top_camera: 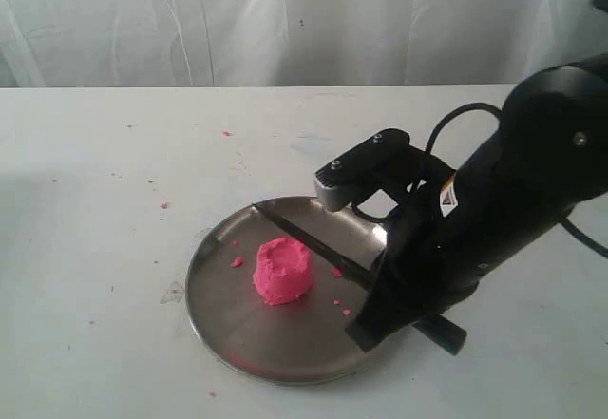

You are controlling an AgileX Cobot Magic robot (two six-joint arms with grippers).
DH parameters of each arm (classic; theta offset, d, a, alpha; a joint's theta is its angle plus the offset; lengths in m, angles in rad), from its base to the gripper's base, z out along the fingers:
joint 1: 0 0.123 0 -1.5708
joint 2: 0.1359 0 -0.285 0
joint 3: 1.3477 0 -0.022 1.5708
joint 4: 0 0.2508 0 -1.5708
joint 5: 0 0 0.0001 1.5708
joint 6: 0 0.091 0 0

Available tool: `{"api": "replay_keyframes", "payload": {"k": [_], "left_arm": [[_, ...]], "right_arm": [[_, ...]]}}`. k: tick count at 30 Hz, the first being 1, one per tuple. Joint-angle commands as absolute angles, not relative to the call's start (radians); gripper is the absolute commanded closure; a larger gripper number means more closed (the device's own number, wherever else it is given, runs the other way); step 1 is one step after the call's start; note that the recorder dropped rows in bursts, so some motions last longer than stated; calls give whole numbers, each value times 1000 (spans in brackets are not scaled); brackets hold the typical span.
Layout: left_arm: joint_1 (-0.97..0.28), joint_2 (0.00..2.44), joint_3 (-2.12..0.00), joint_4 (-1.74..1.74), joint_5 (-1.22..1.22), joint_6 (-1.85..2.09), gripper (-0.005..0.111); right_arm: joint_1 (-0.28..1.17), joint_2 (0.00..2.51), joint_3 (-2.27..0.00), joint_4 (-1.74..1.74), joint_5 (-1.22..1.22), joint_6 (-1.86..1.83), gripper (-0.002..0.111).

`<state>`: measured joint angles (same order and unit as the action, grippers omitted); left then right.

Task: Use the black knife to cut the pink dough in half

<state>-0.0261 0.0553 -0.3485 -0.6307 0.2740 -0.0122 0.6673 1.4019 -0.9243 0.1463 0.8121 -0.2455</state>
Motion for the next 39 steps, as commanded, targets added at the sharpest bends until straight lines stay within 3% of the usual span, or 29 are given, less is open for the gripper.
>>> {"api": "replay_keyframes", "payload": {"k": [1,16,22,31,39], "left_arm": [[-23,220,-449,-638,425,144,107],[-23,1033,-727,-1241,547,945,107],[-30,1206,-768,-1328,554,1061,107],[-165,1401,-770,-1602,481,1426,107],[-193,1515,-820,-1675,491,1506,107]], "right_arm": [[671,1435,-964,81,806,-204,103],[671,1550,-1018,66,797,-204,103],[671,1603,-1027,63,768,-204,103],[671,1645,-1027,49,728,-194,103],[671,1672,-1027,41,682,-179,103]]}}
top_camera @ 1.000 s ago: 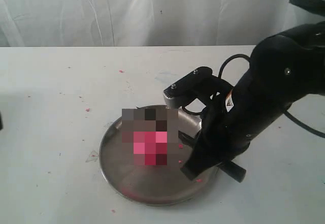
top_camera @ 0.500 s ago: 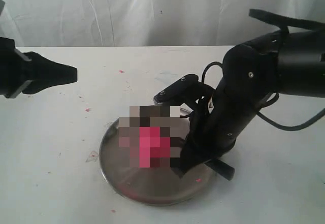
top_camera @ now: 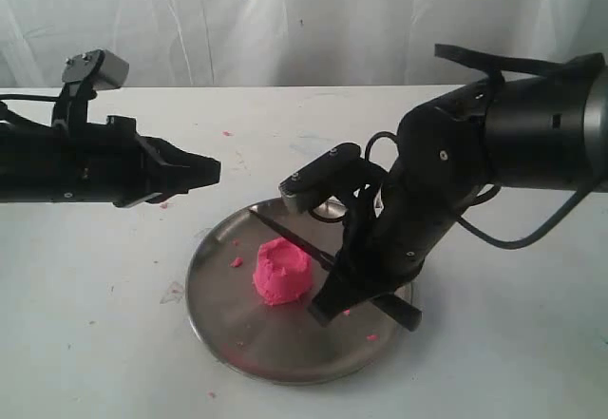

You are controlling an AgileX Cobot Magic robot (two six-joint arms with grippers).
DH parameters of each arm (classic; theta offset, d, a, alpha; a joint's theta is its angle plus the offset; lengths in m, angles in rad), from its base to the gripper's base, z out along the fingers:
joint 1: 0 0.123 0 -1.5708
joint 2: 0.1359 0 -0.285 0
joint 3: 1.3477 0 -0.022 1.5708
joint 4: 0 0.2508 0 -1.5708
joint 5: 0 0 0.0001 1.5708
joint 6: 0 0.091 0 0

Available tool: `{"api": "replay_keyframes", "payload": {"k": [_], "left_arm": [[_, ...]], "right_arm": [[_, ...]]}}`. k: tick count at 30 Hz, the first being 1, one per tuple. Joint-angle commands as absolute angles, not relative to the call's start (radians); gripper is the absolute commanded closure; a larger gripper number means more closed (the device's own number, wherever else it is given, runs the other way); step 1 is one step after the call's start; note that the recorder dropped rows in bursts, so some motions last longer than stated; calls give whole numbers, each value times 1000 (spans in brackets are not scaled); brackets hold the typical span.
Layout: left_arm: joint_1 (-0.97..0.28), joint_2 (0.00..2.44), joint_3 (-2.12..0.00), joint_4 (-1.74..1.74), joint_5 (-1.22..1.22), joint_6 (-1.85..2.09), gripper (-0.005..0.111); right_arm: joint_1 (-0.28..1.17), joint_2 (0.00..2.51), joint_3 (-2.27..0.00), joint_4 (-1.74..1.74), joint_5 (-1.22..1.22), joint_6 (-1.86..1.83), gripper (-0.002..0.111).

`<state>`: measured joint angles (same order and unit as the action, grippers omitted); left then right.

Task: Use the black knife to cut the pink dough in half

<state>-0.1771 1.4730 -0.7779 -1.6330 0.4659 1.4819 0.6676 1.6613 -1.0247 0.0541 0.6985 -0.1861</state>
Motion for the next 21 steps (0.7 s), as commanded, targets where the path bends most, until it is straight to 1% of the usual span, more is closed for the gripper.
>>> {"api": "replay_keyframes", "payload": {"k": [1,8,16,21], "left_arm": [[-198,1532,-836,-1675,504,1506,107],[-234,1634,-924,-1670,500,1506,107],[-234,1711,-933,-1682,495,1506,107],[-234,1750,-933,-1744,501,1573,107]], "right_arm": [[671,1674,-1027,41,682,-179,103],[671,1703,-1027,41,662,-179,103],[671,1737,-1027,41,655,-179,103],[671,1737,-1027,43,650,-179,103]]}}
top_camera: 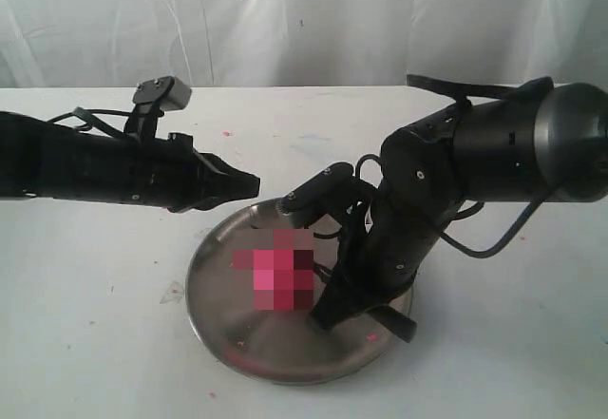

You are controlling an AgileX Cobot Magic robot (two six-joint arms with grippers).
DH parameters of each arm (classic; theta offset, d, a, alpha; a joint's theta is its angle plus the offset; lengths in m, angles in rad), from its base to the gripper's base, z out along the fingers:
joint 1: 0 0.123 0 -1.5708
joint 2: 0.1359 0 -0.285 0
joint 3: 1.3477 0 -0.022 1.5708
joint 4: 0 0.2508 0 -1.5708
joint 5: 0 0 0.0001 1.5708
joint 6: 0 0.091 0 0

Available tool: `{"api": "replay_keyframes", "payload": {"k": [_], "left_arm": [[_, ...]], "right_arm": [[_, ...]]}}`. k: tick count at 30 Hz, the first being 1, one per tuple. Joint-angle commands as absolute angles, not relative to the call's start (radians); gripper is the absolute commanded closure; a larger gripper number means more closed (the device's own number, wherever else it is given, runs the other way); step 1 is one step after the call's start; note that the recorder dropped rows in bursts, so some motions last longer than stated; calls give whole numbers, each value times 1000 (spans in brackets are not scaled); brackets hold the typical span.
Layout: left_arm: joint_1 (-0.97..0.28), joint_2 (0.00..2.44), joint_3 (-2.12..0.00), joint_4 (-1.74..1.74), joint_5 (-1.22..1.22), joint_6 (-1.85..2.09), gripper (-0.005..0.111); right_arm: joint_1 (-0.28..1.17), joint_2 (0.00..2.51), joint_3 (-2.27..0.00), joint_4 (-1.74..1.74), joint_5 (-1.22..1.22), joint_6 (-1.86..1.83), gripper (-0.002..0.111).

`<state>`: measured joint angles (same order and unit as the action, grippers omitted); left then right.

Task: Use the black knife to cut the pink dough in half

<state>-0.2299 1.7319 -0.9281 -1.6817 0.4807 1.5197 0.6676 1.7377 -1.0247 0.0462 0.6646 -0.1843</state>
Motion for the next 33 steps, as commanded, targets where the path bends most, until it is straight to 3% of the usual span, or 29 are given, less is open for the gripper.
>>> {"api": "replay_keyframes", "payload": {"k": [1,33], "left_arm": [[-234,1757,-933,-1744,506,1595,107],[-270,1894,-1037,-1744,519,1631,107]], "right_arm": [[671,1737,-1027,43,650,-179,103],[671,1737,-1025,105,615,-227,103]]}}
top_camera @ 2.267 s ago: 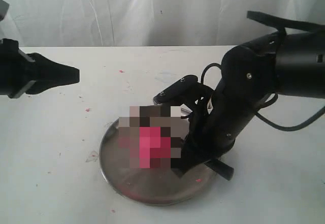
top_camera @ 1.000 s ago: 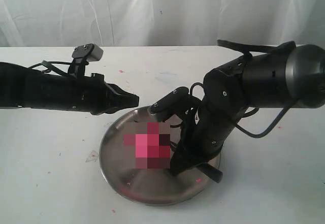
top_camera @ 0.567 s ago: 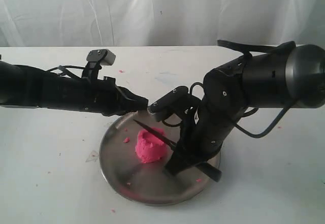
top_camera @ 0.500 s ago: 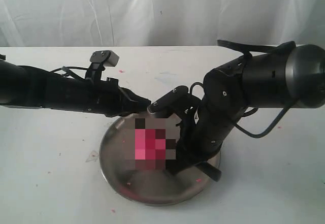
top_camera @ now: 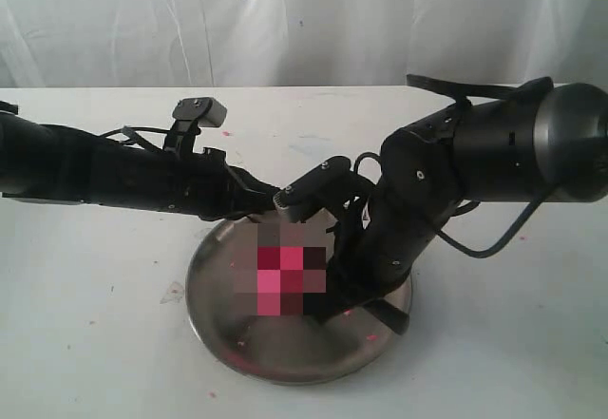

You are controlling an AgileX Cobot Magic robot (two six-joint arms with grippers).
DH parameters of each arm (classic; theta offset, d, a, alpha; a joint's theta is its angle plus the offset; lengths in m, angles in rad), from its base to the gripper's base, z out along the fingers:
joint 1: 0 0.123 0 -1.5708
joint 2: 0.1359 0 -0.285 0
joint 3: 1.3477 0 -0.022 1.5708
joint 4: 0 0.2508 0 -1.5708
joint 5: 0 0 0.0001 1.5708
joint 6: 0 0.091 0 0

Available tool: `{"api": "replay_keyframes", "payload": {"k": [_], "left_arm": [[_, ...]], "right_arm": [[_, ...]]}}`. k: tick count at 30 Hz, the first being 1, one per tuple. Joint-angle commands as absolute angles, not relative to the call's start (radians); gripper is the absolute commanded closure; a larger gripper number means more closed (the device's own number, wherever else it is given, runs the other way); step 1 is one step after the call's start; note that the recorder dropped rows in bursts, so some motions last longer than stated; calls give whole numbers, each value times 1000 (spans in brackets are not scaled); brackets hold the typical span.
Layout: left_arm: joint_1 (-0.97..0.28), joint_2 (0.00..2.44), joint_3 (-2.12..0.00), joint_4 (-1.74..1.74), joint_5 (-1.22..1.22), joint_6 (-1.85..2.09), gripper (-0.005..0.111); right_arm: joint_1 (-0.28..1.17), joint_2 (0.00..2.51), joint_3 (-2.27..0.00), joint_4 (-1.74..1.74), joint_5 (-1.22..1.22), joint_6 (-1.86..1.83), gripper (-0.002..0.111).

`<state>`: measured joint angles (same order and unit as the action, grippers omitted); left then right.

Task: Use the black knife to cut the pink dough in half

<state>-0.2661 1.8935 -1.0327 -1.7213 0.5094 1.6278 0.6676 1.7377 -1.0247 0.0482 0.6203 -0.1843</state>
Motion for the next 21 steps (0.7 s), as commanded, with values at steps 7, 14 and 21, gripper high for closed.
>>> {"api": "replay_keyframes", "payload": {"k": [7,14,21], "left_arm": [[-273,1901,-1037,-1744,520,1620,107],[-291,1944,-1037,-1744,505,1620,107],[-291,1948,-1037,-1742,481,1620,107]], "right_arm": [[671,1737,-1025,113,611,-236,103],[671,1737,-1025,108,611,-232,103],[671,1749,-1025,97,608,-230,103]]}}
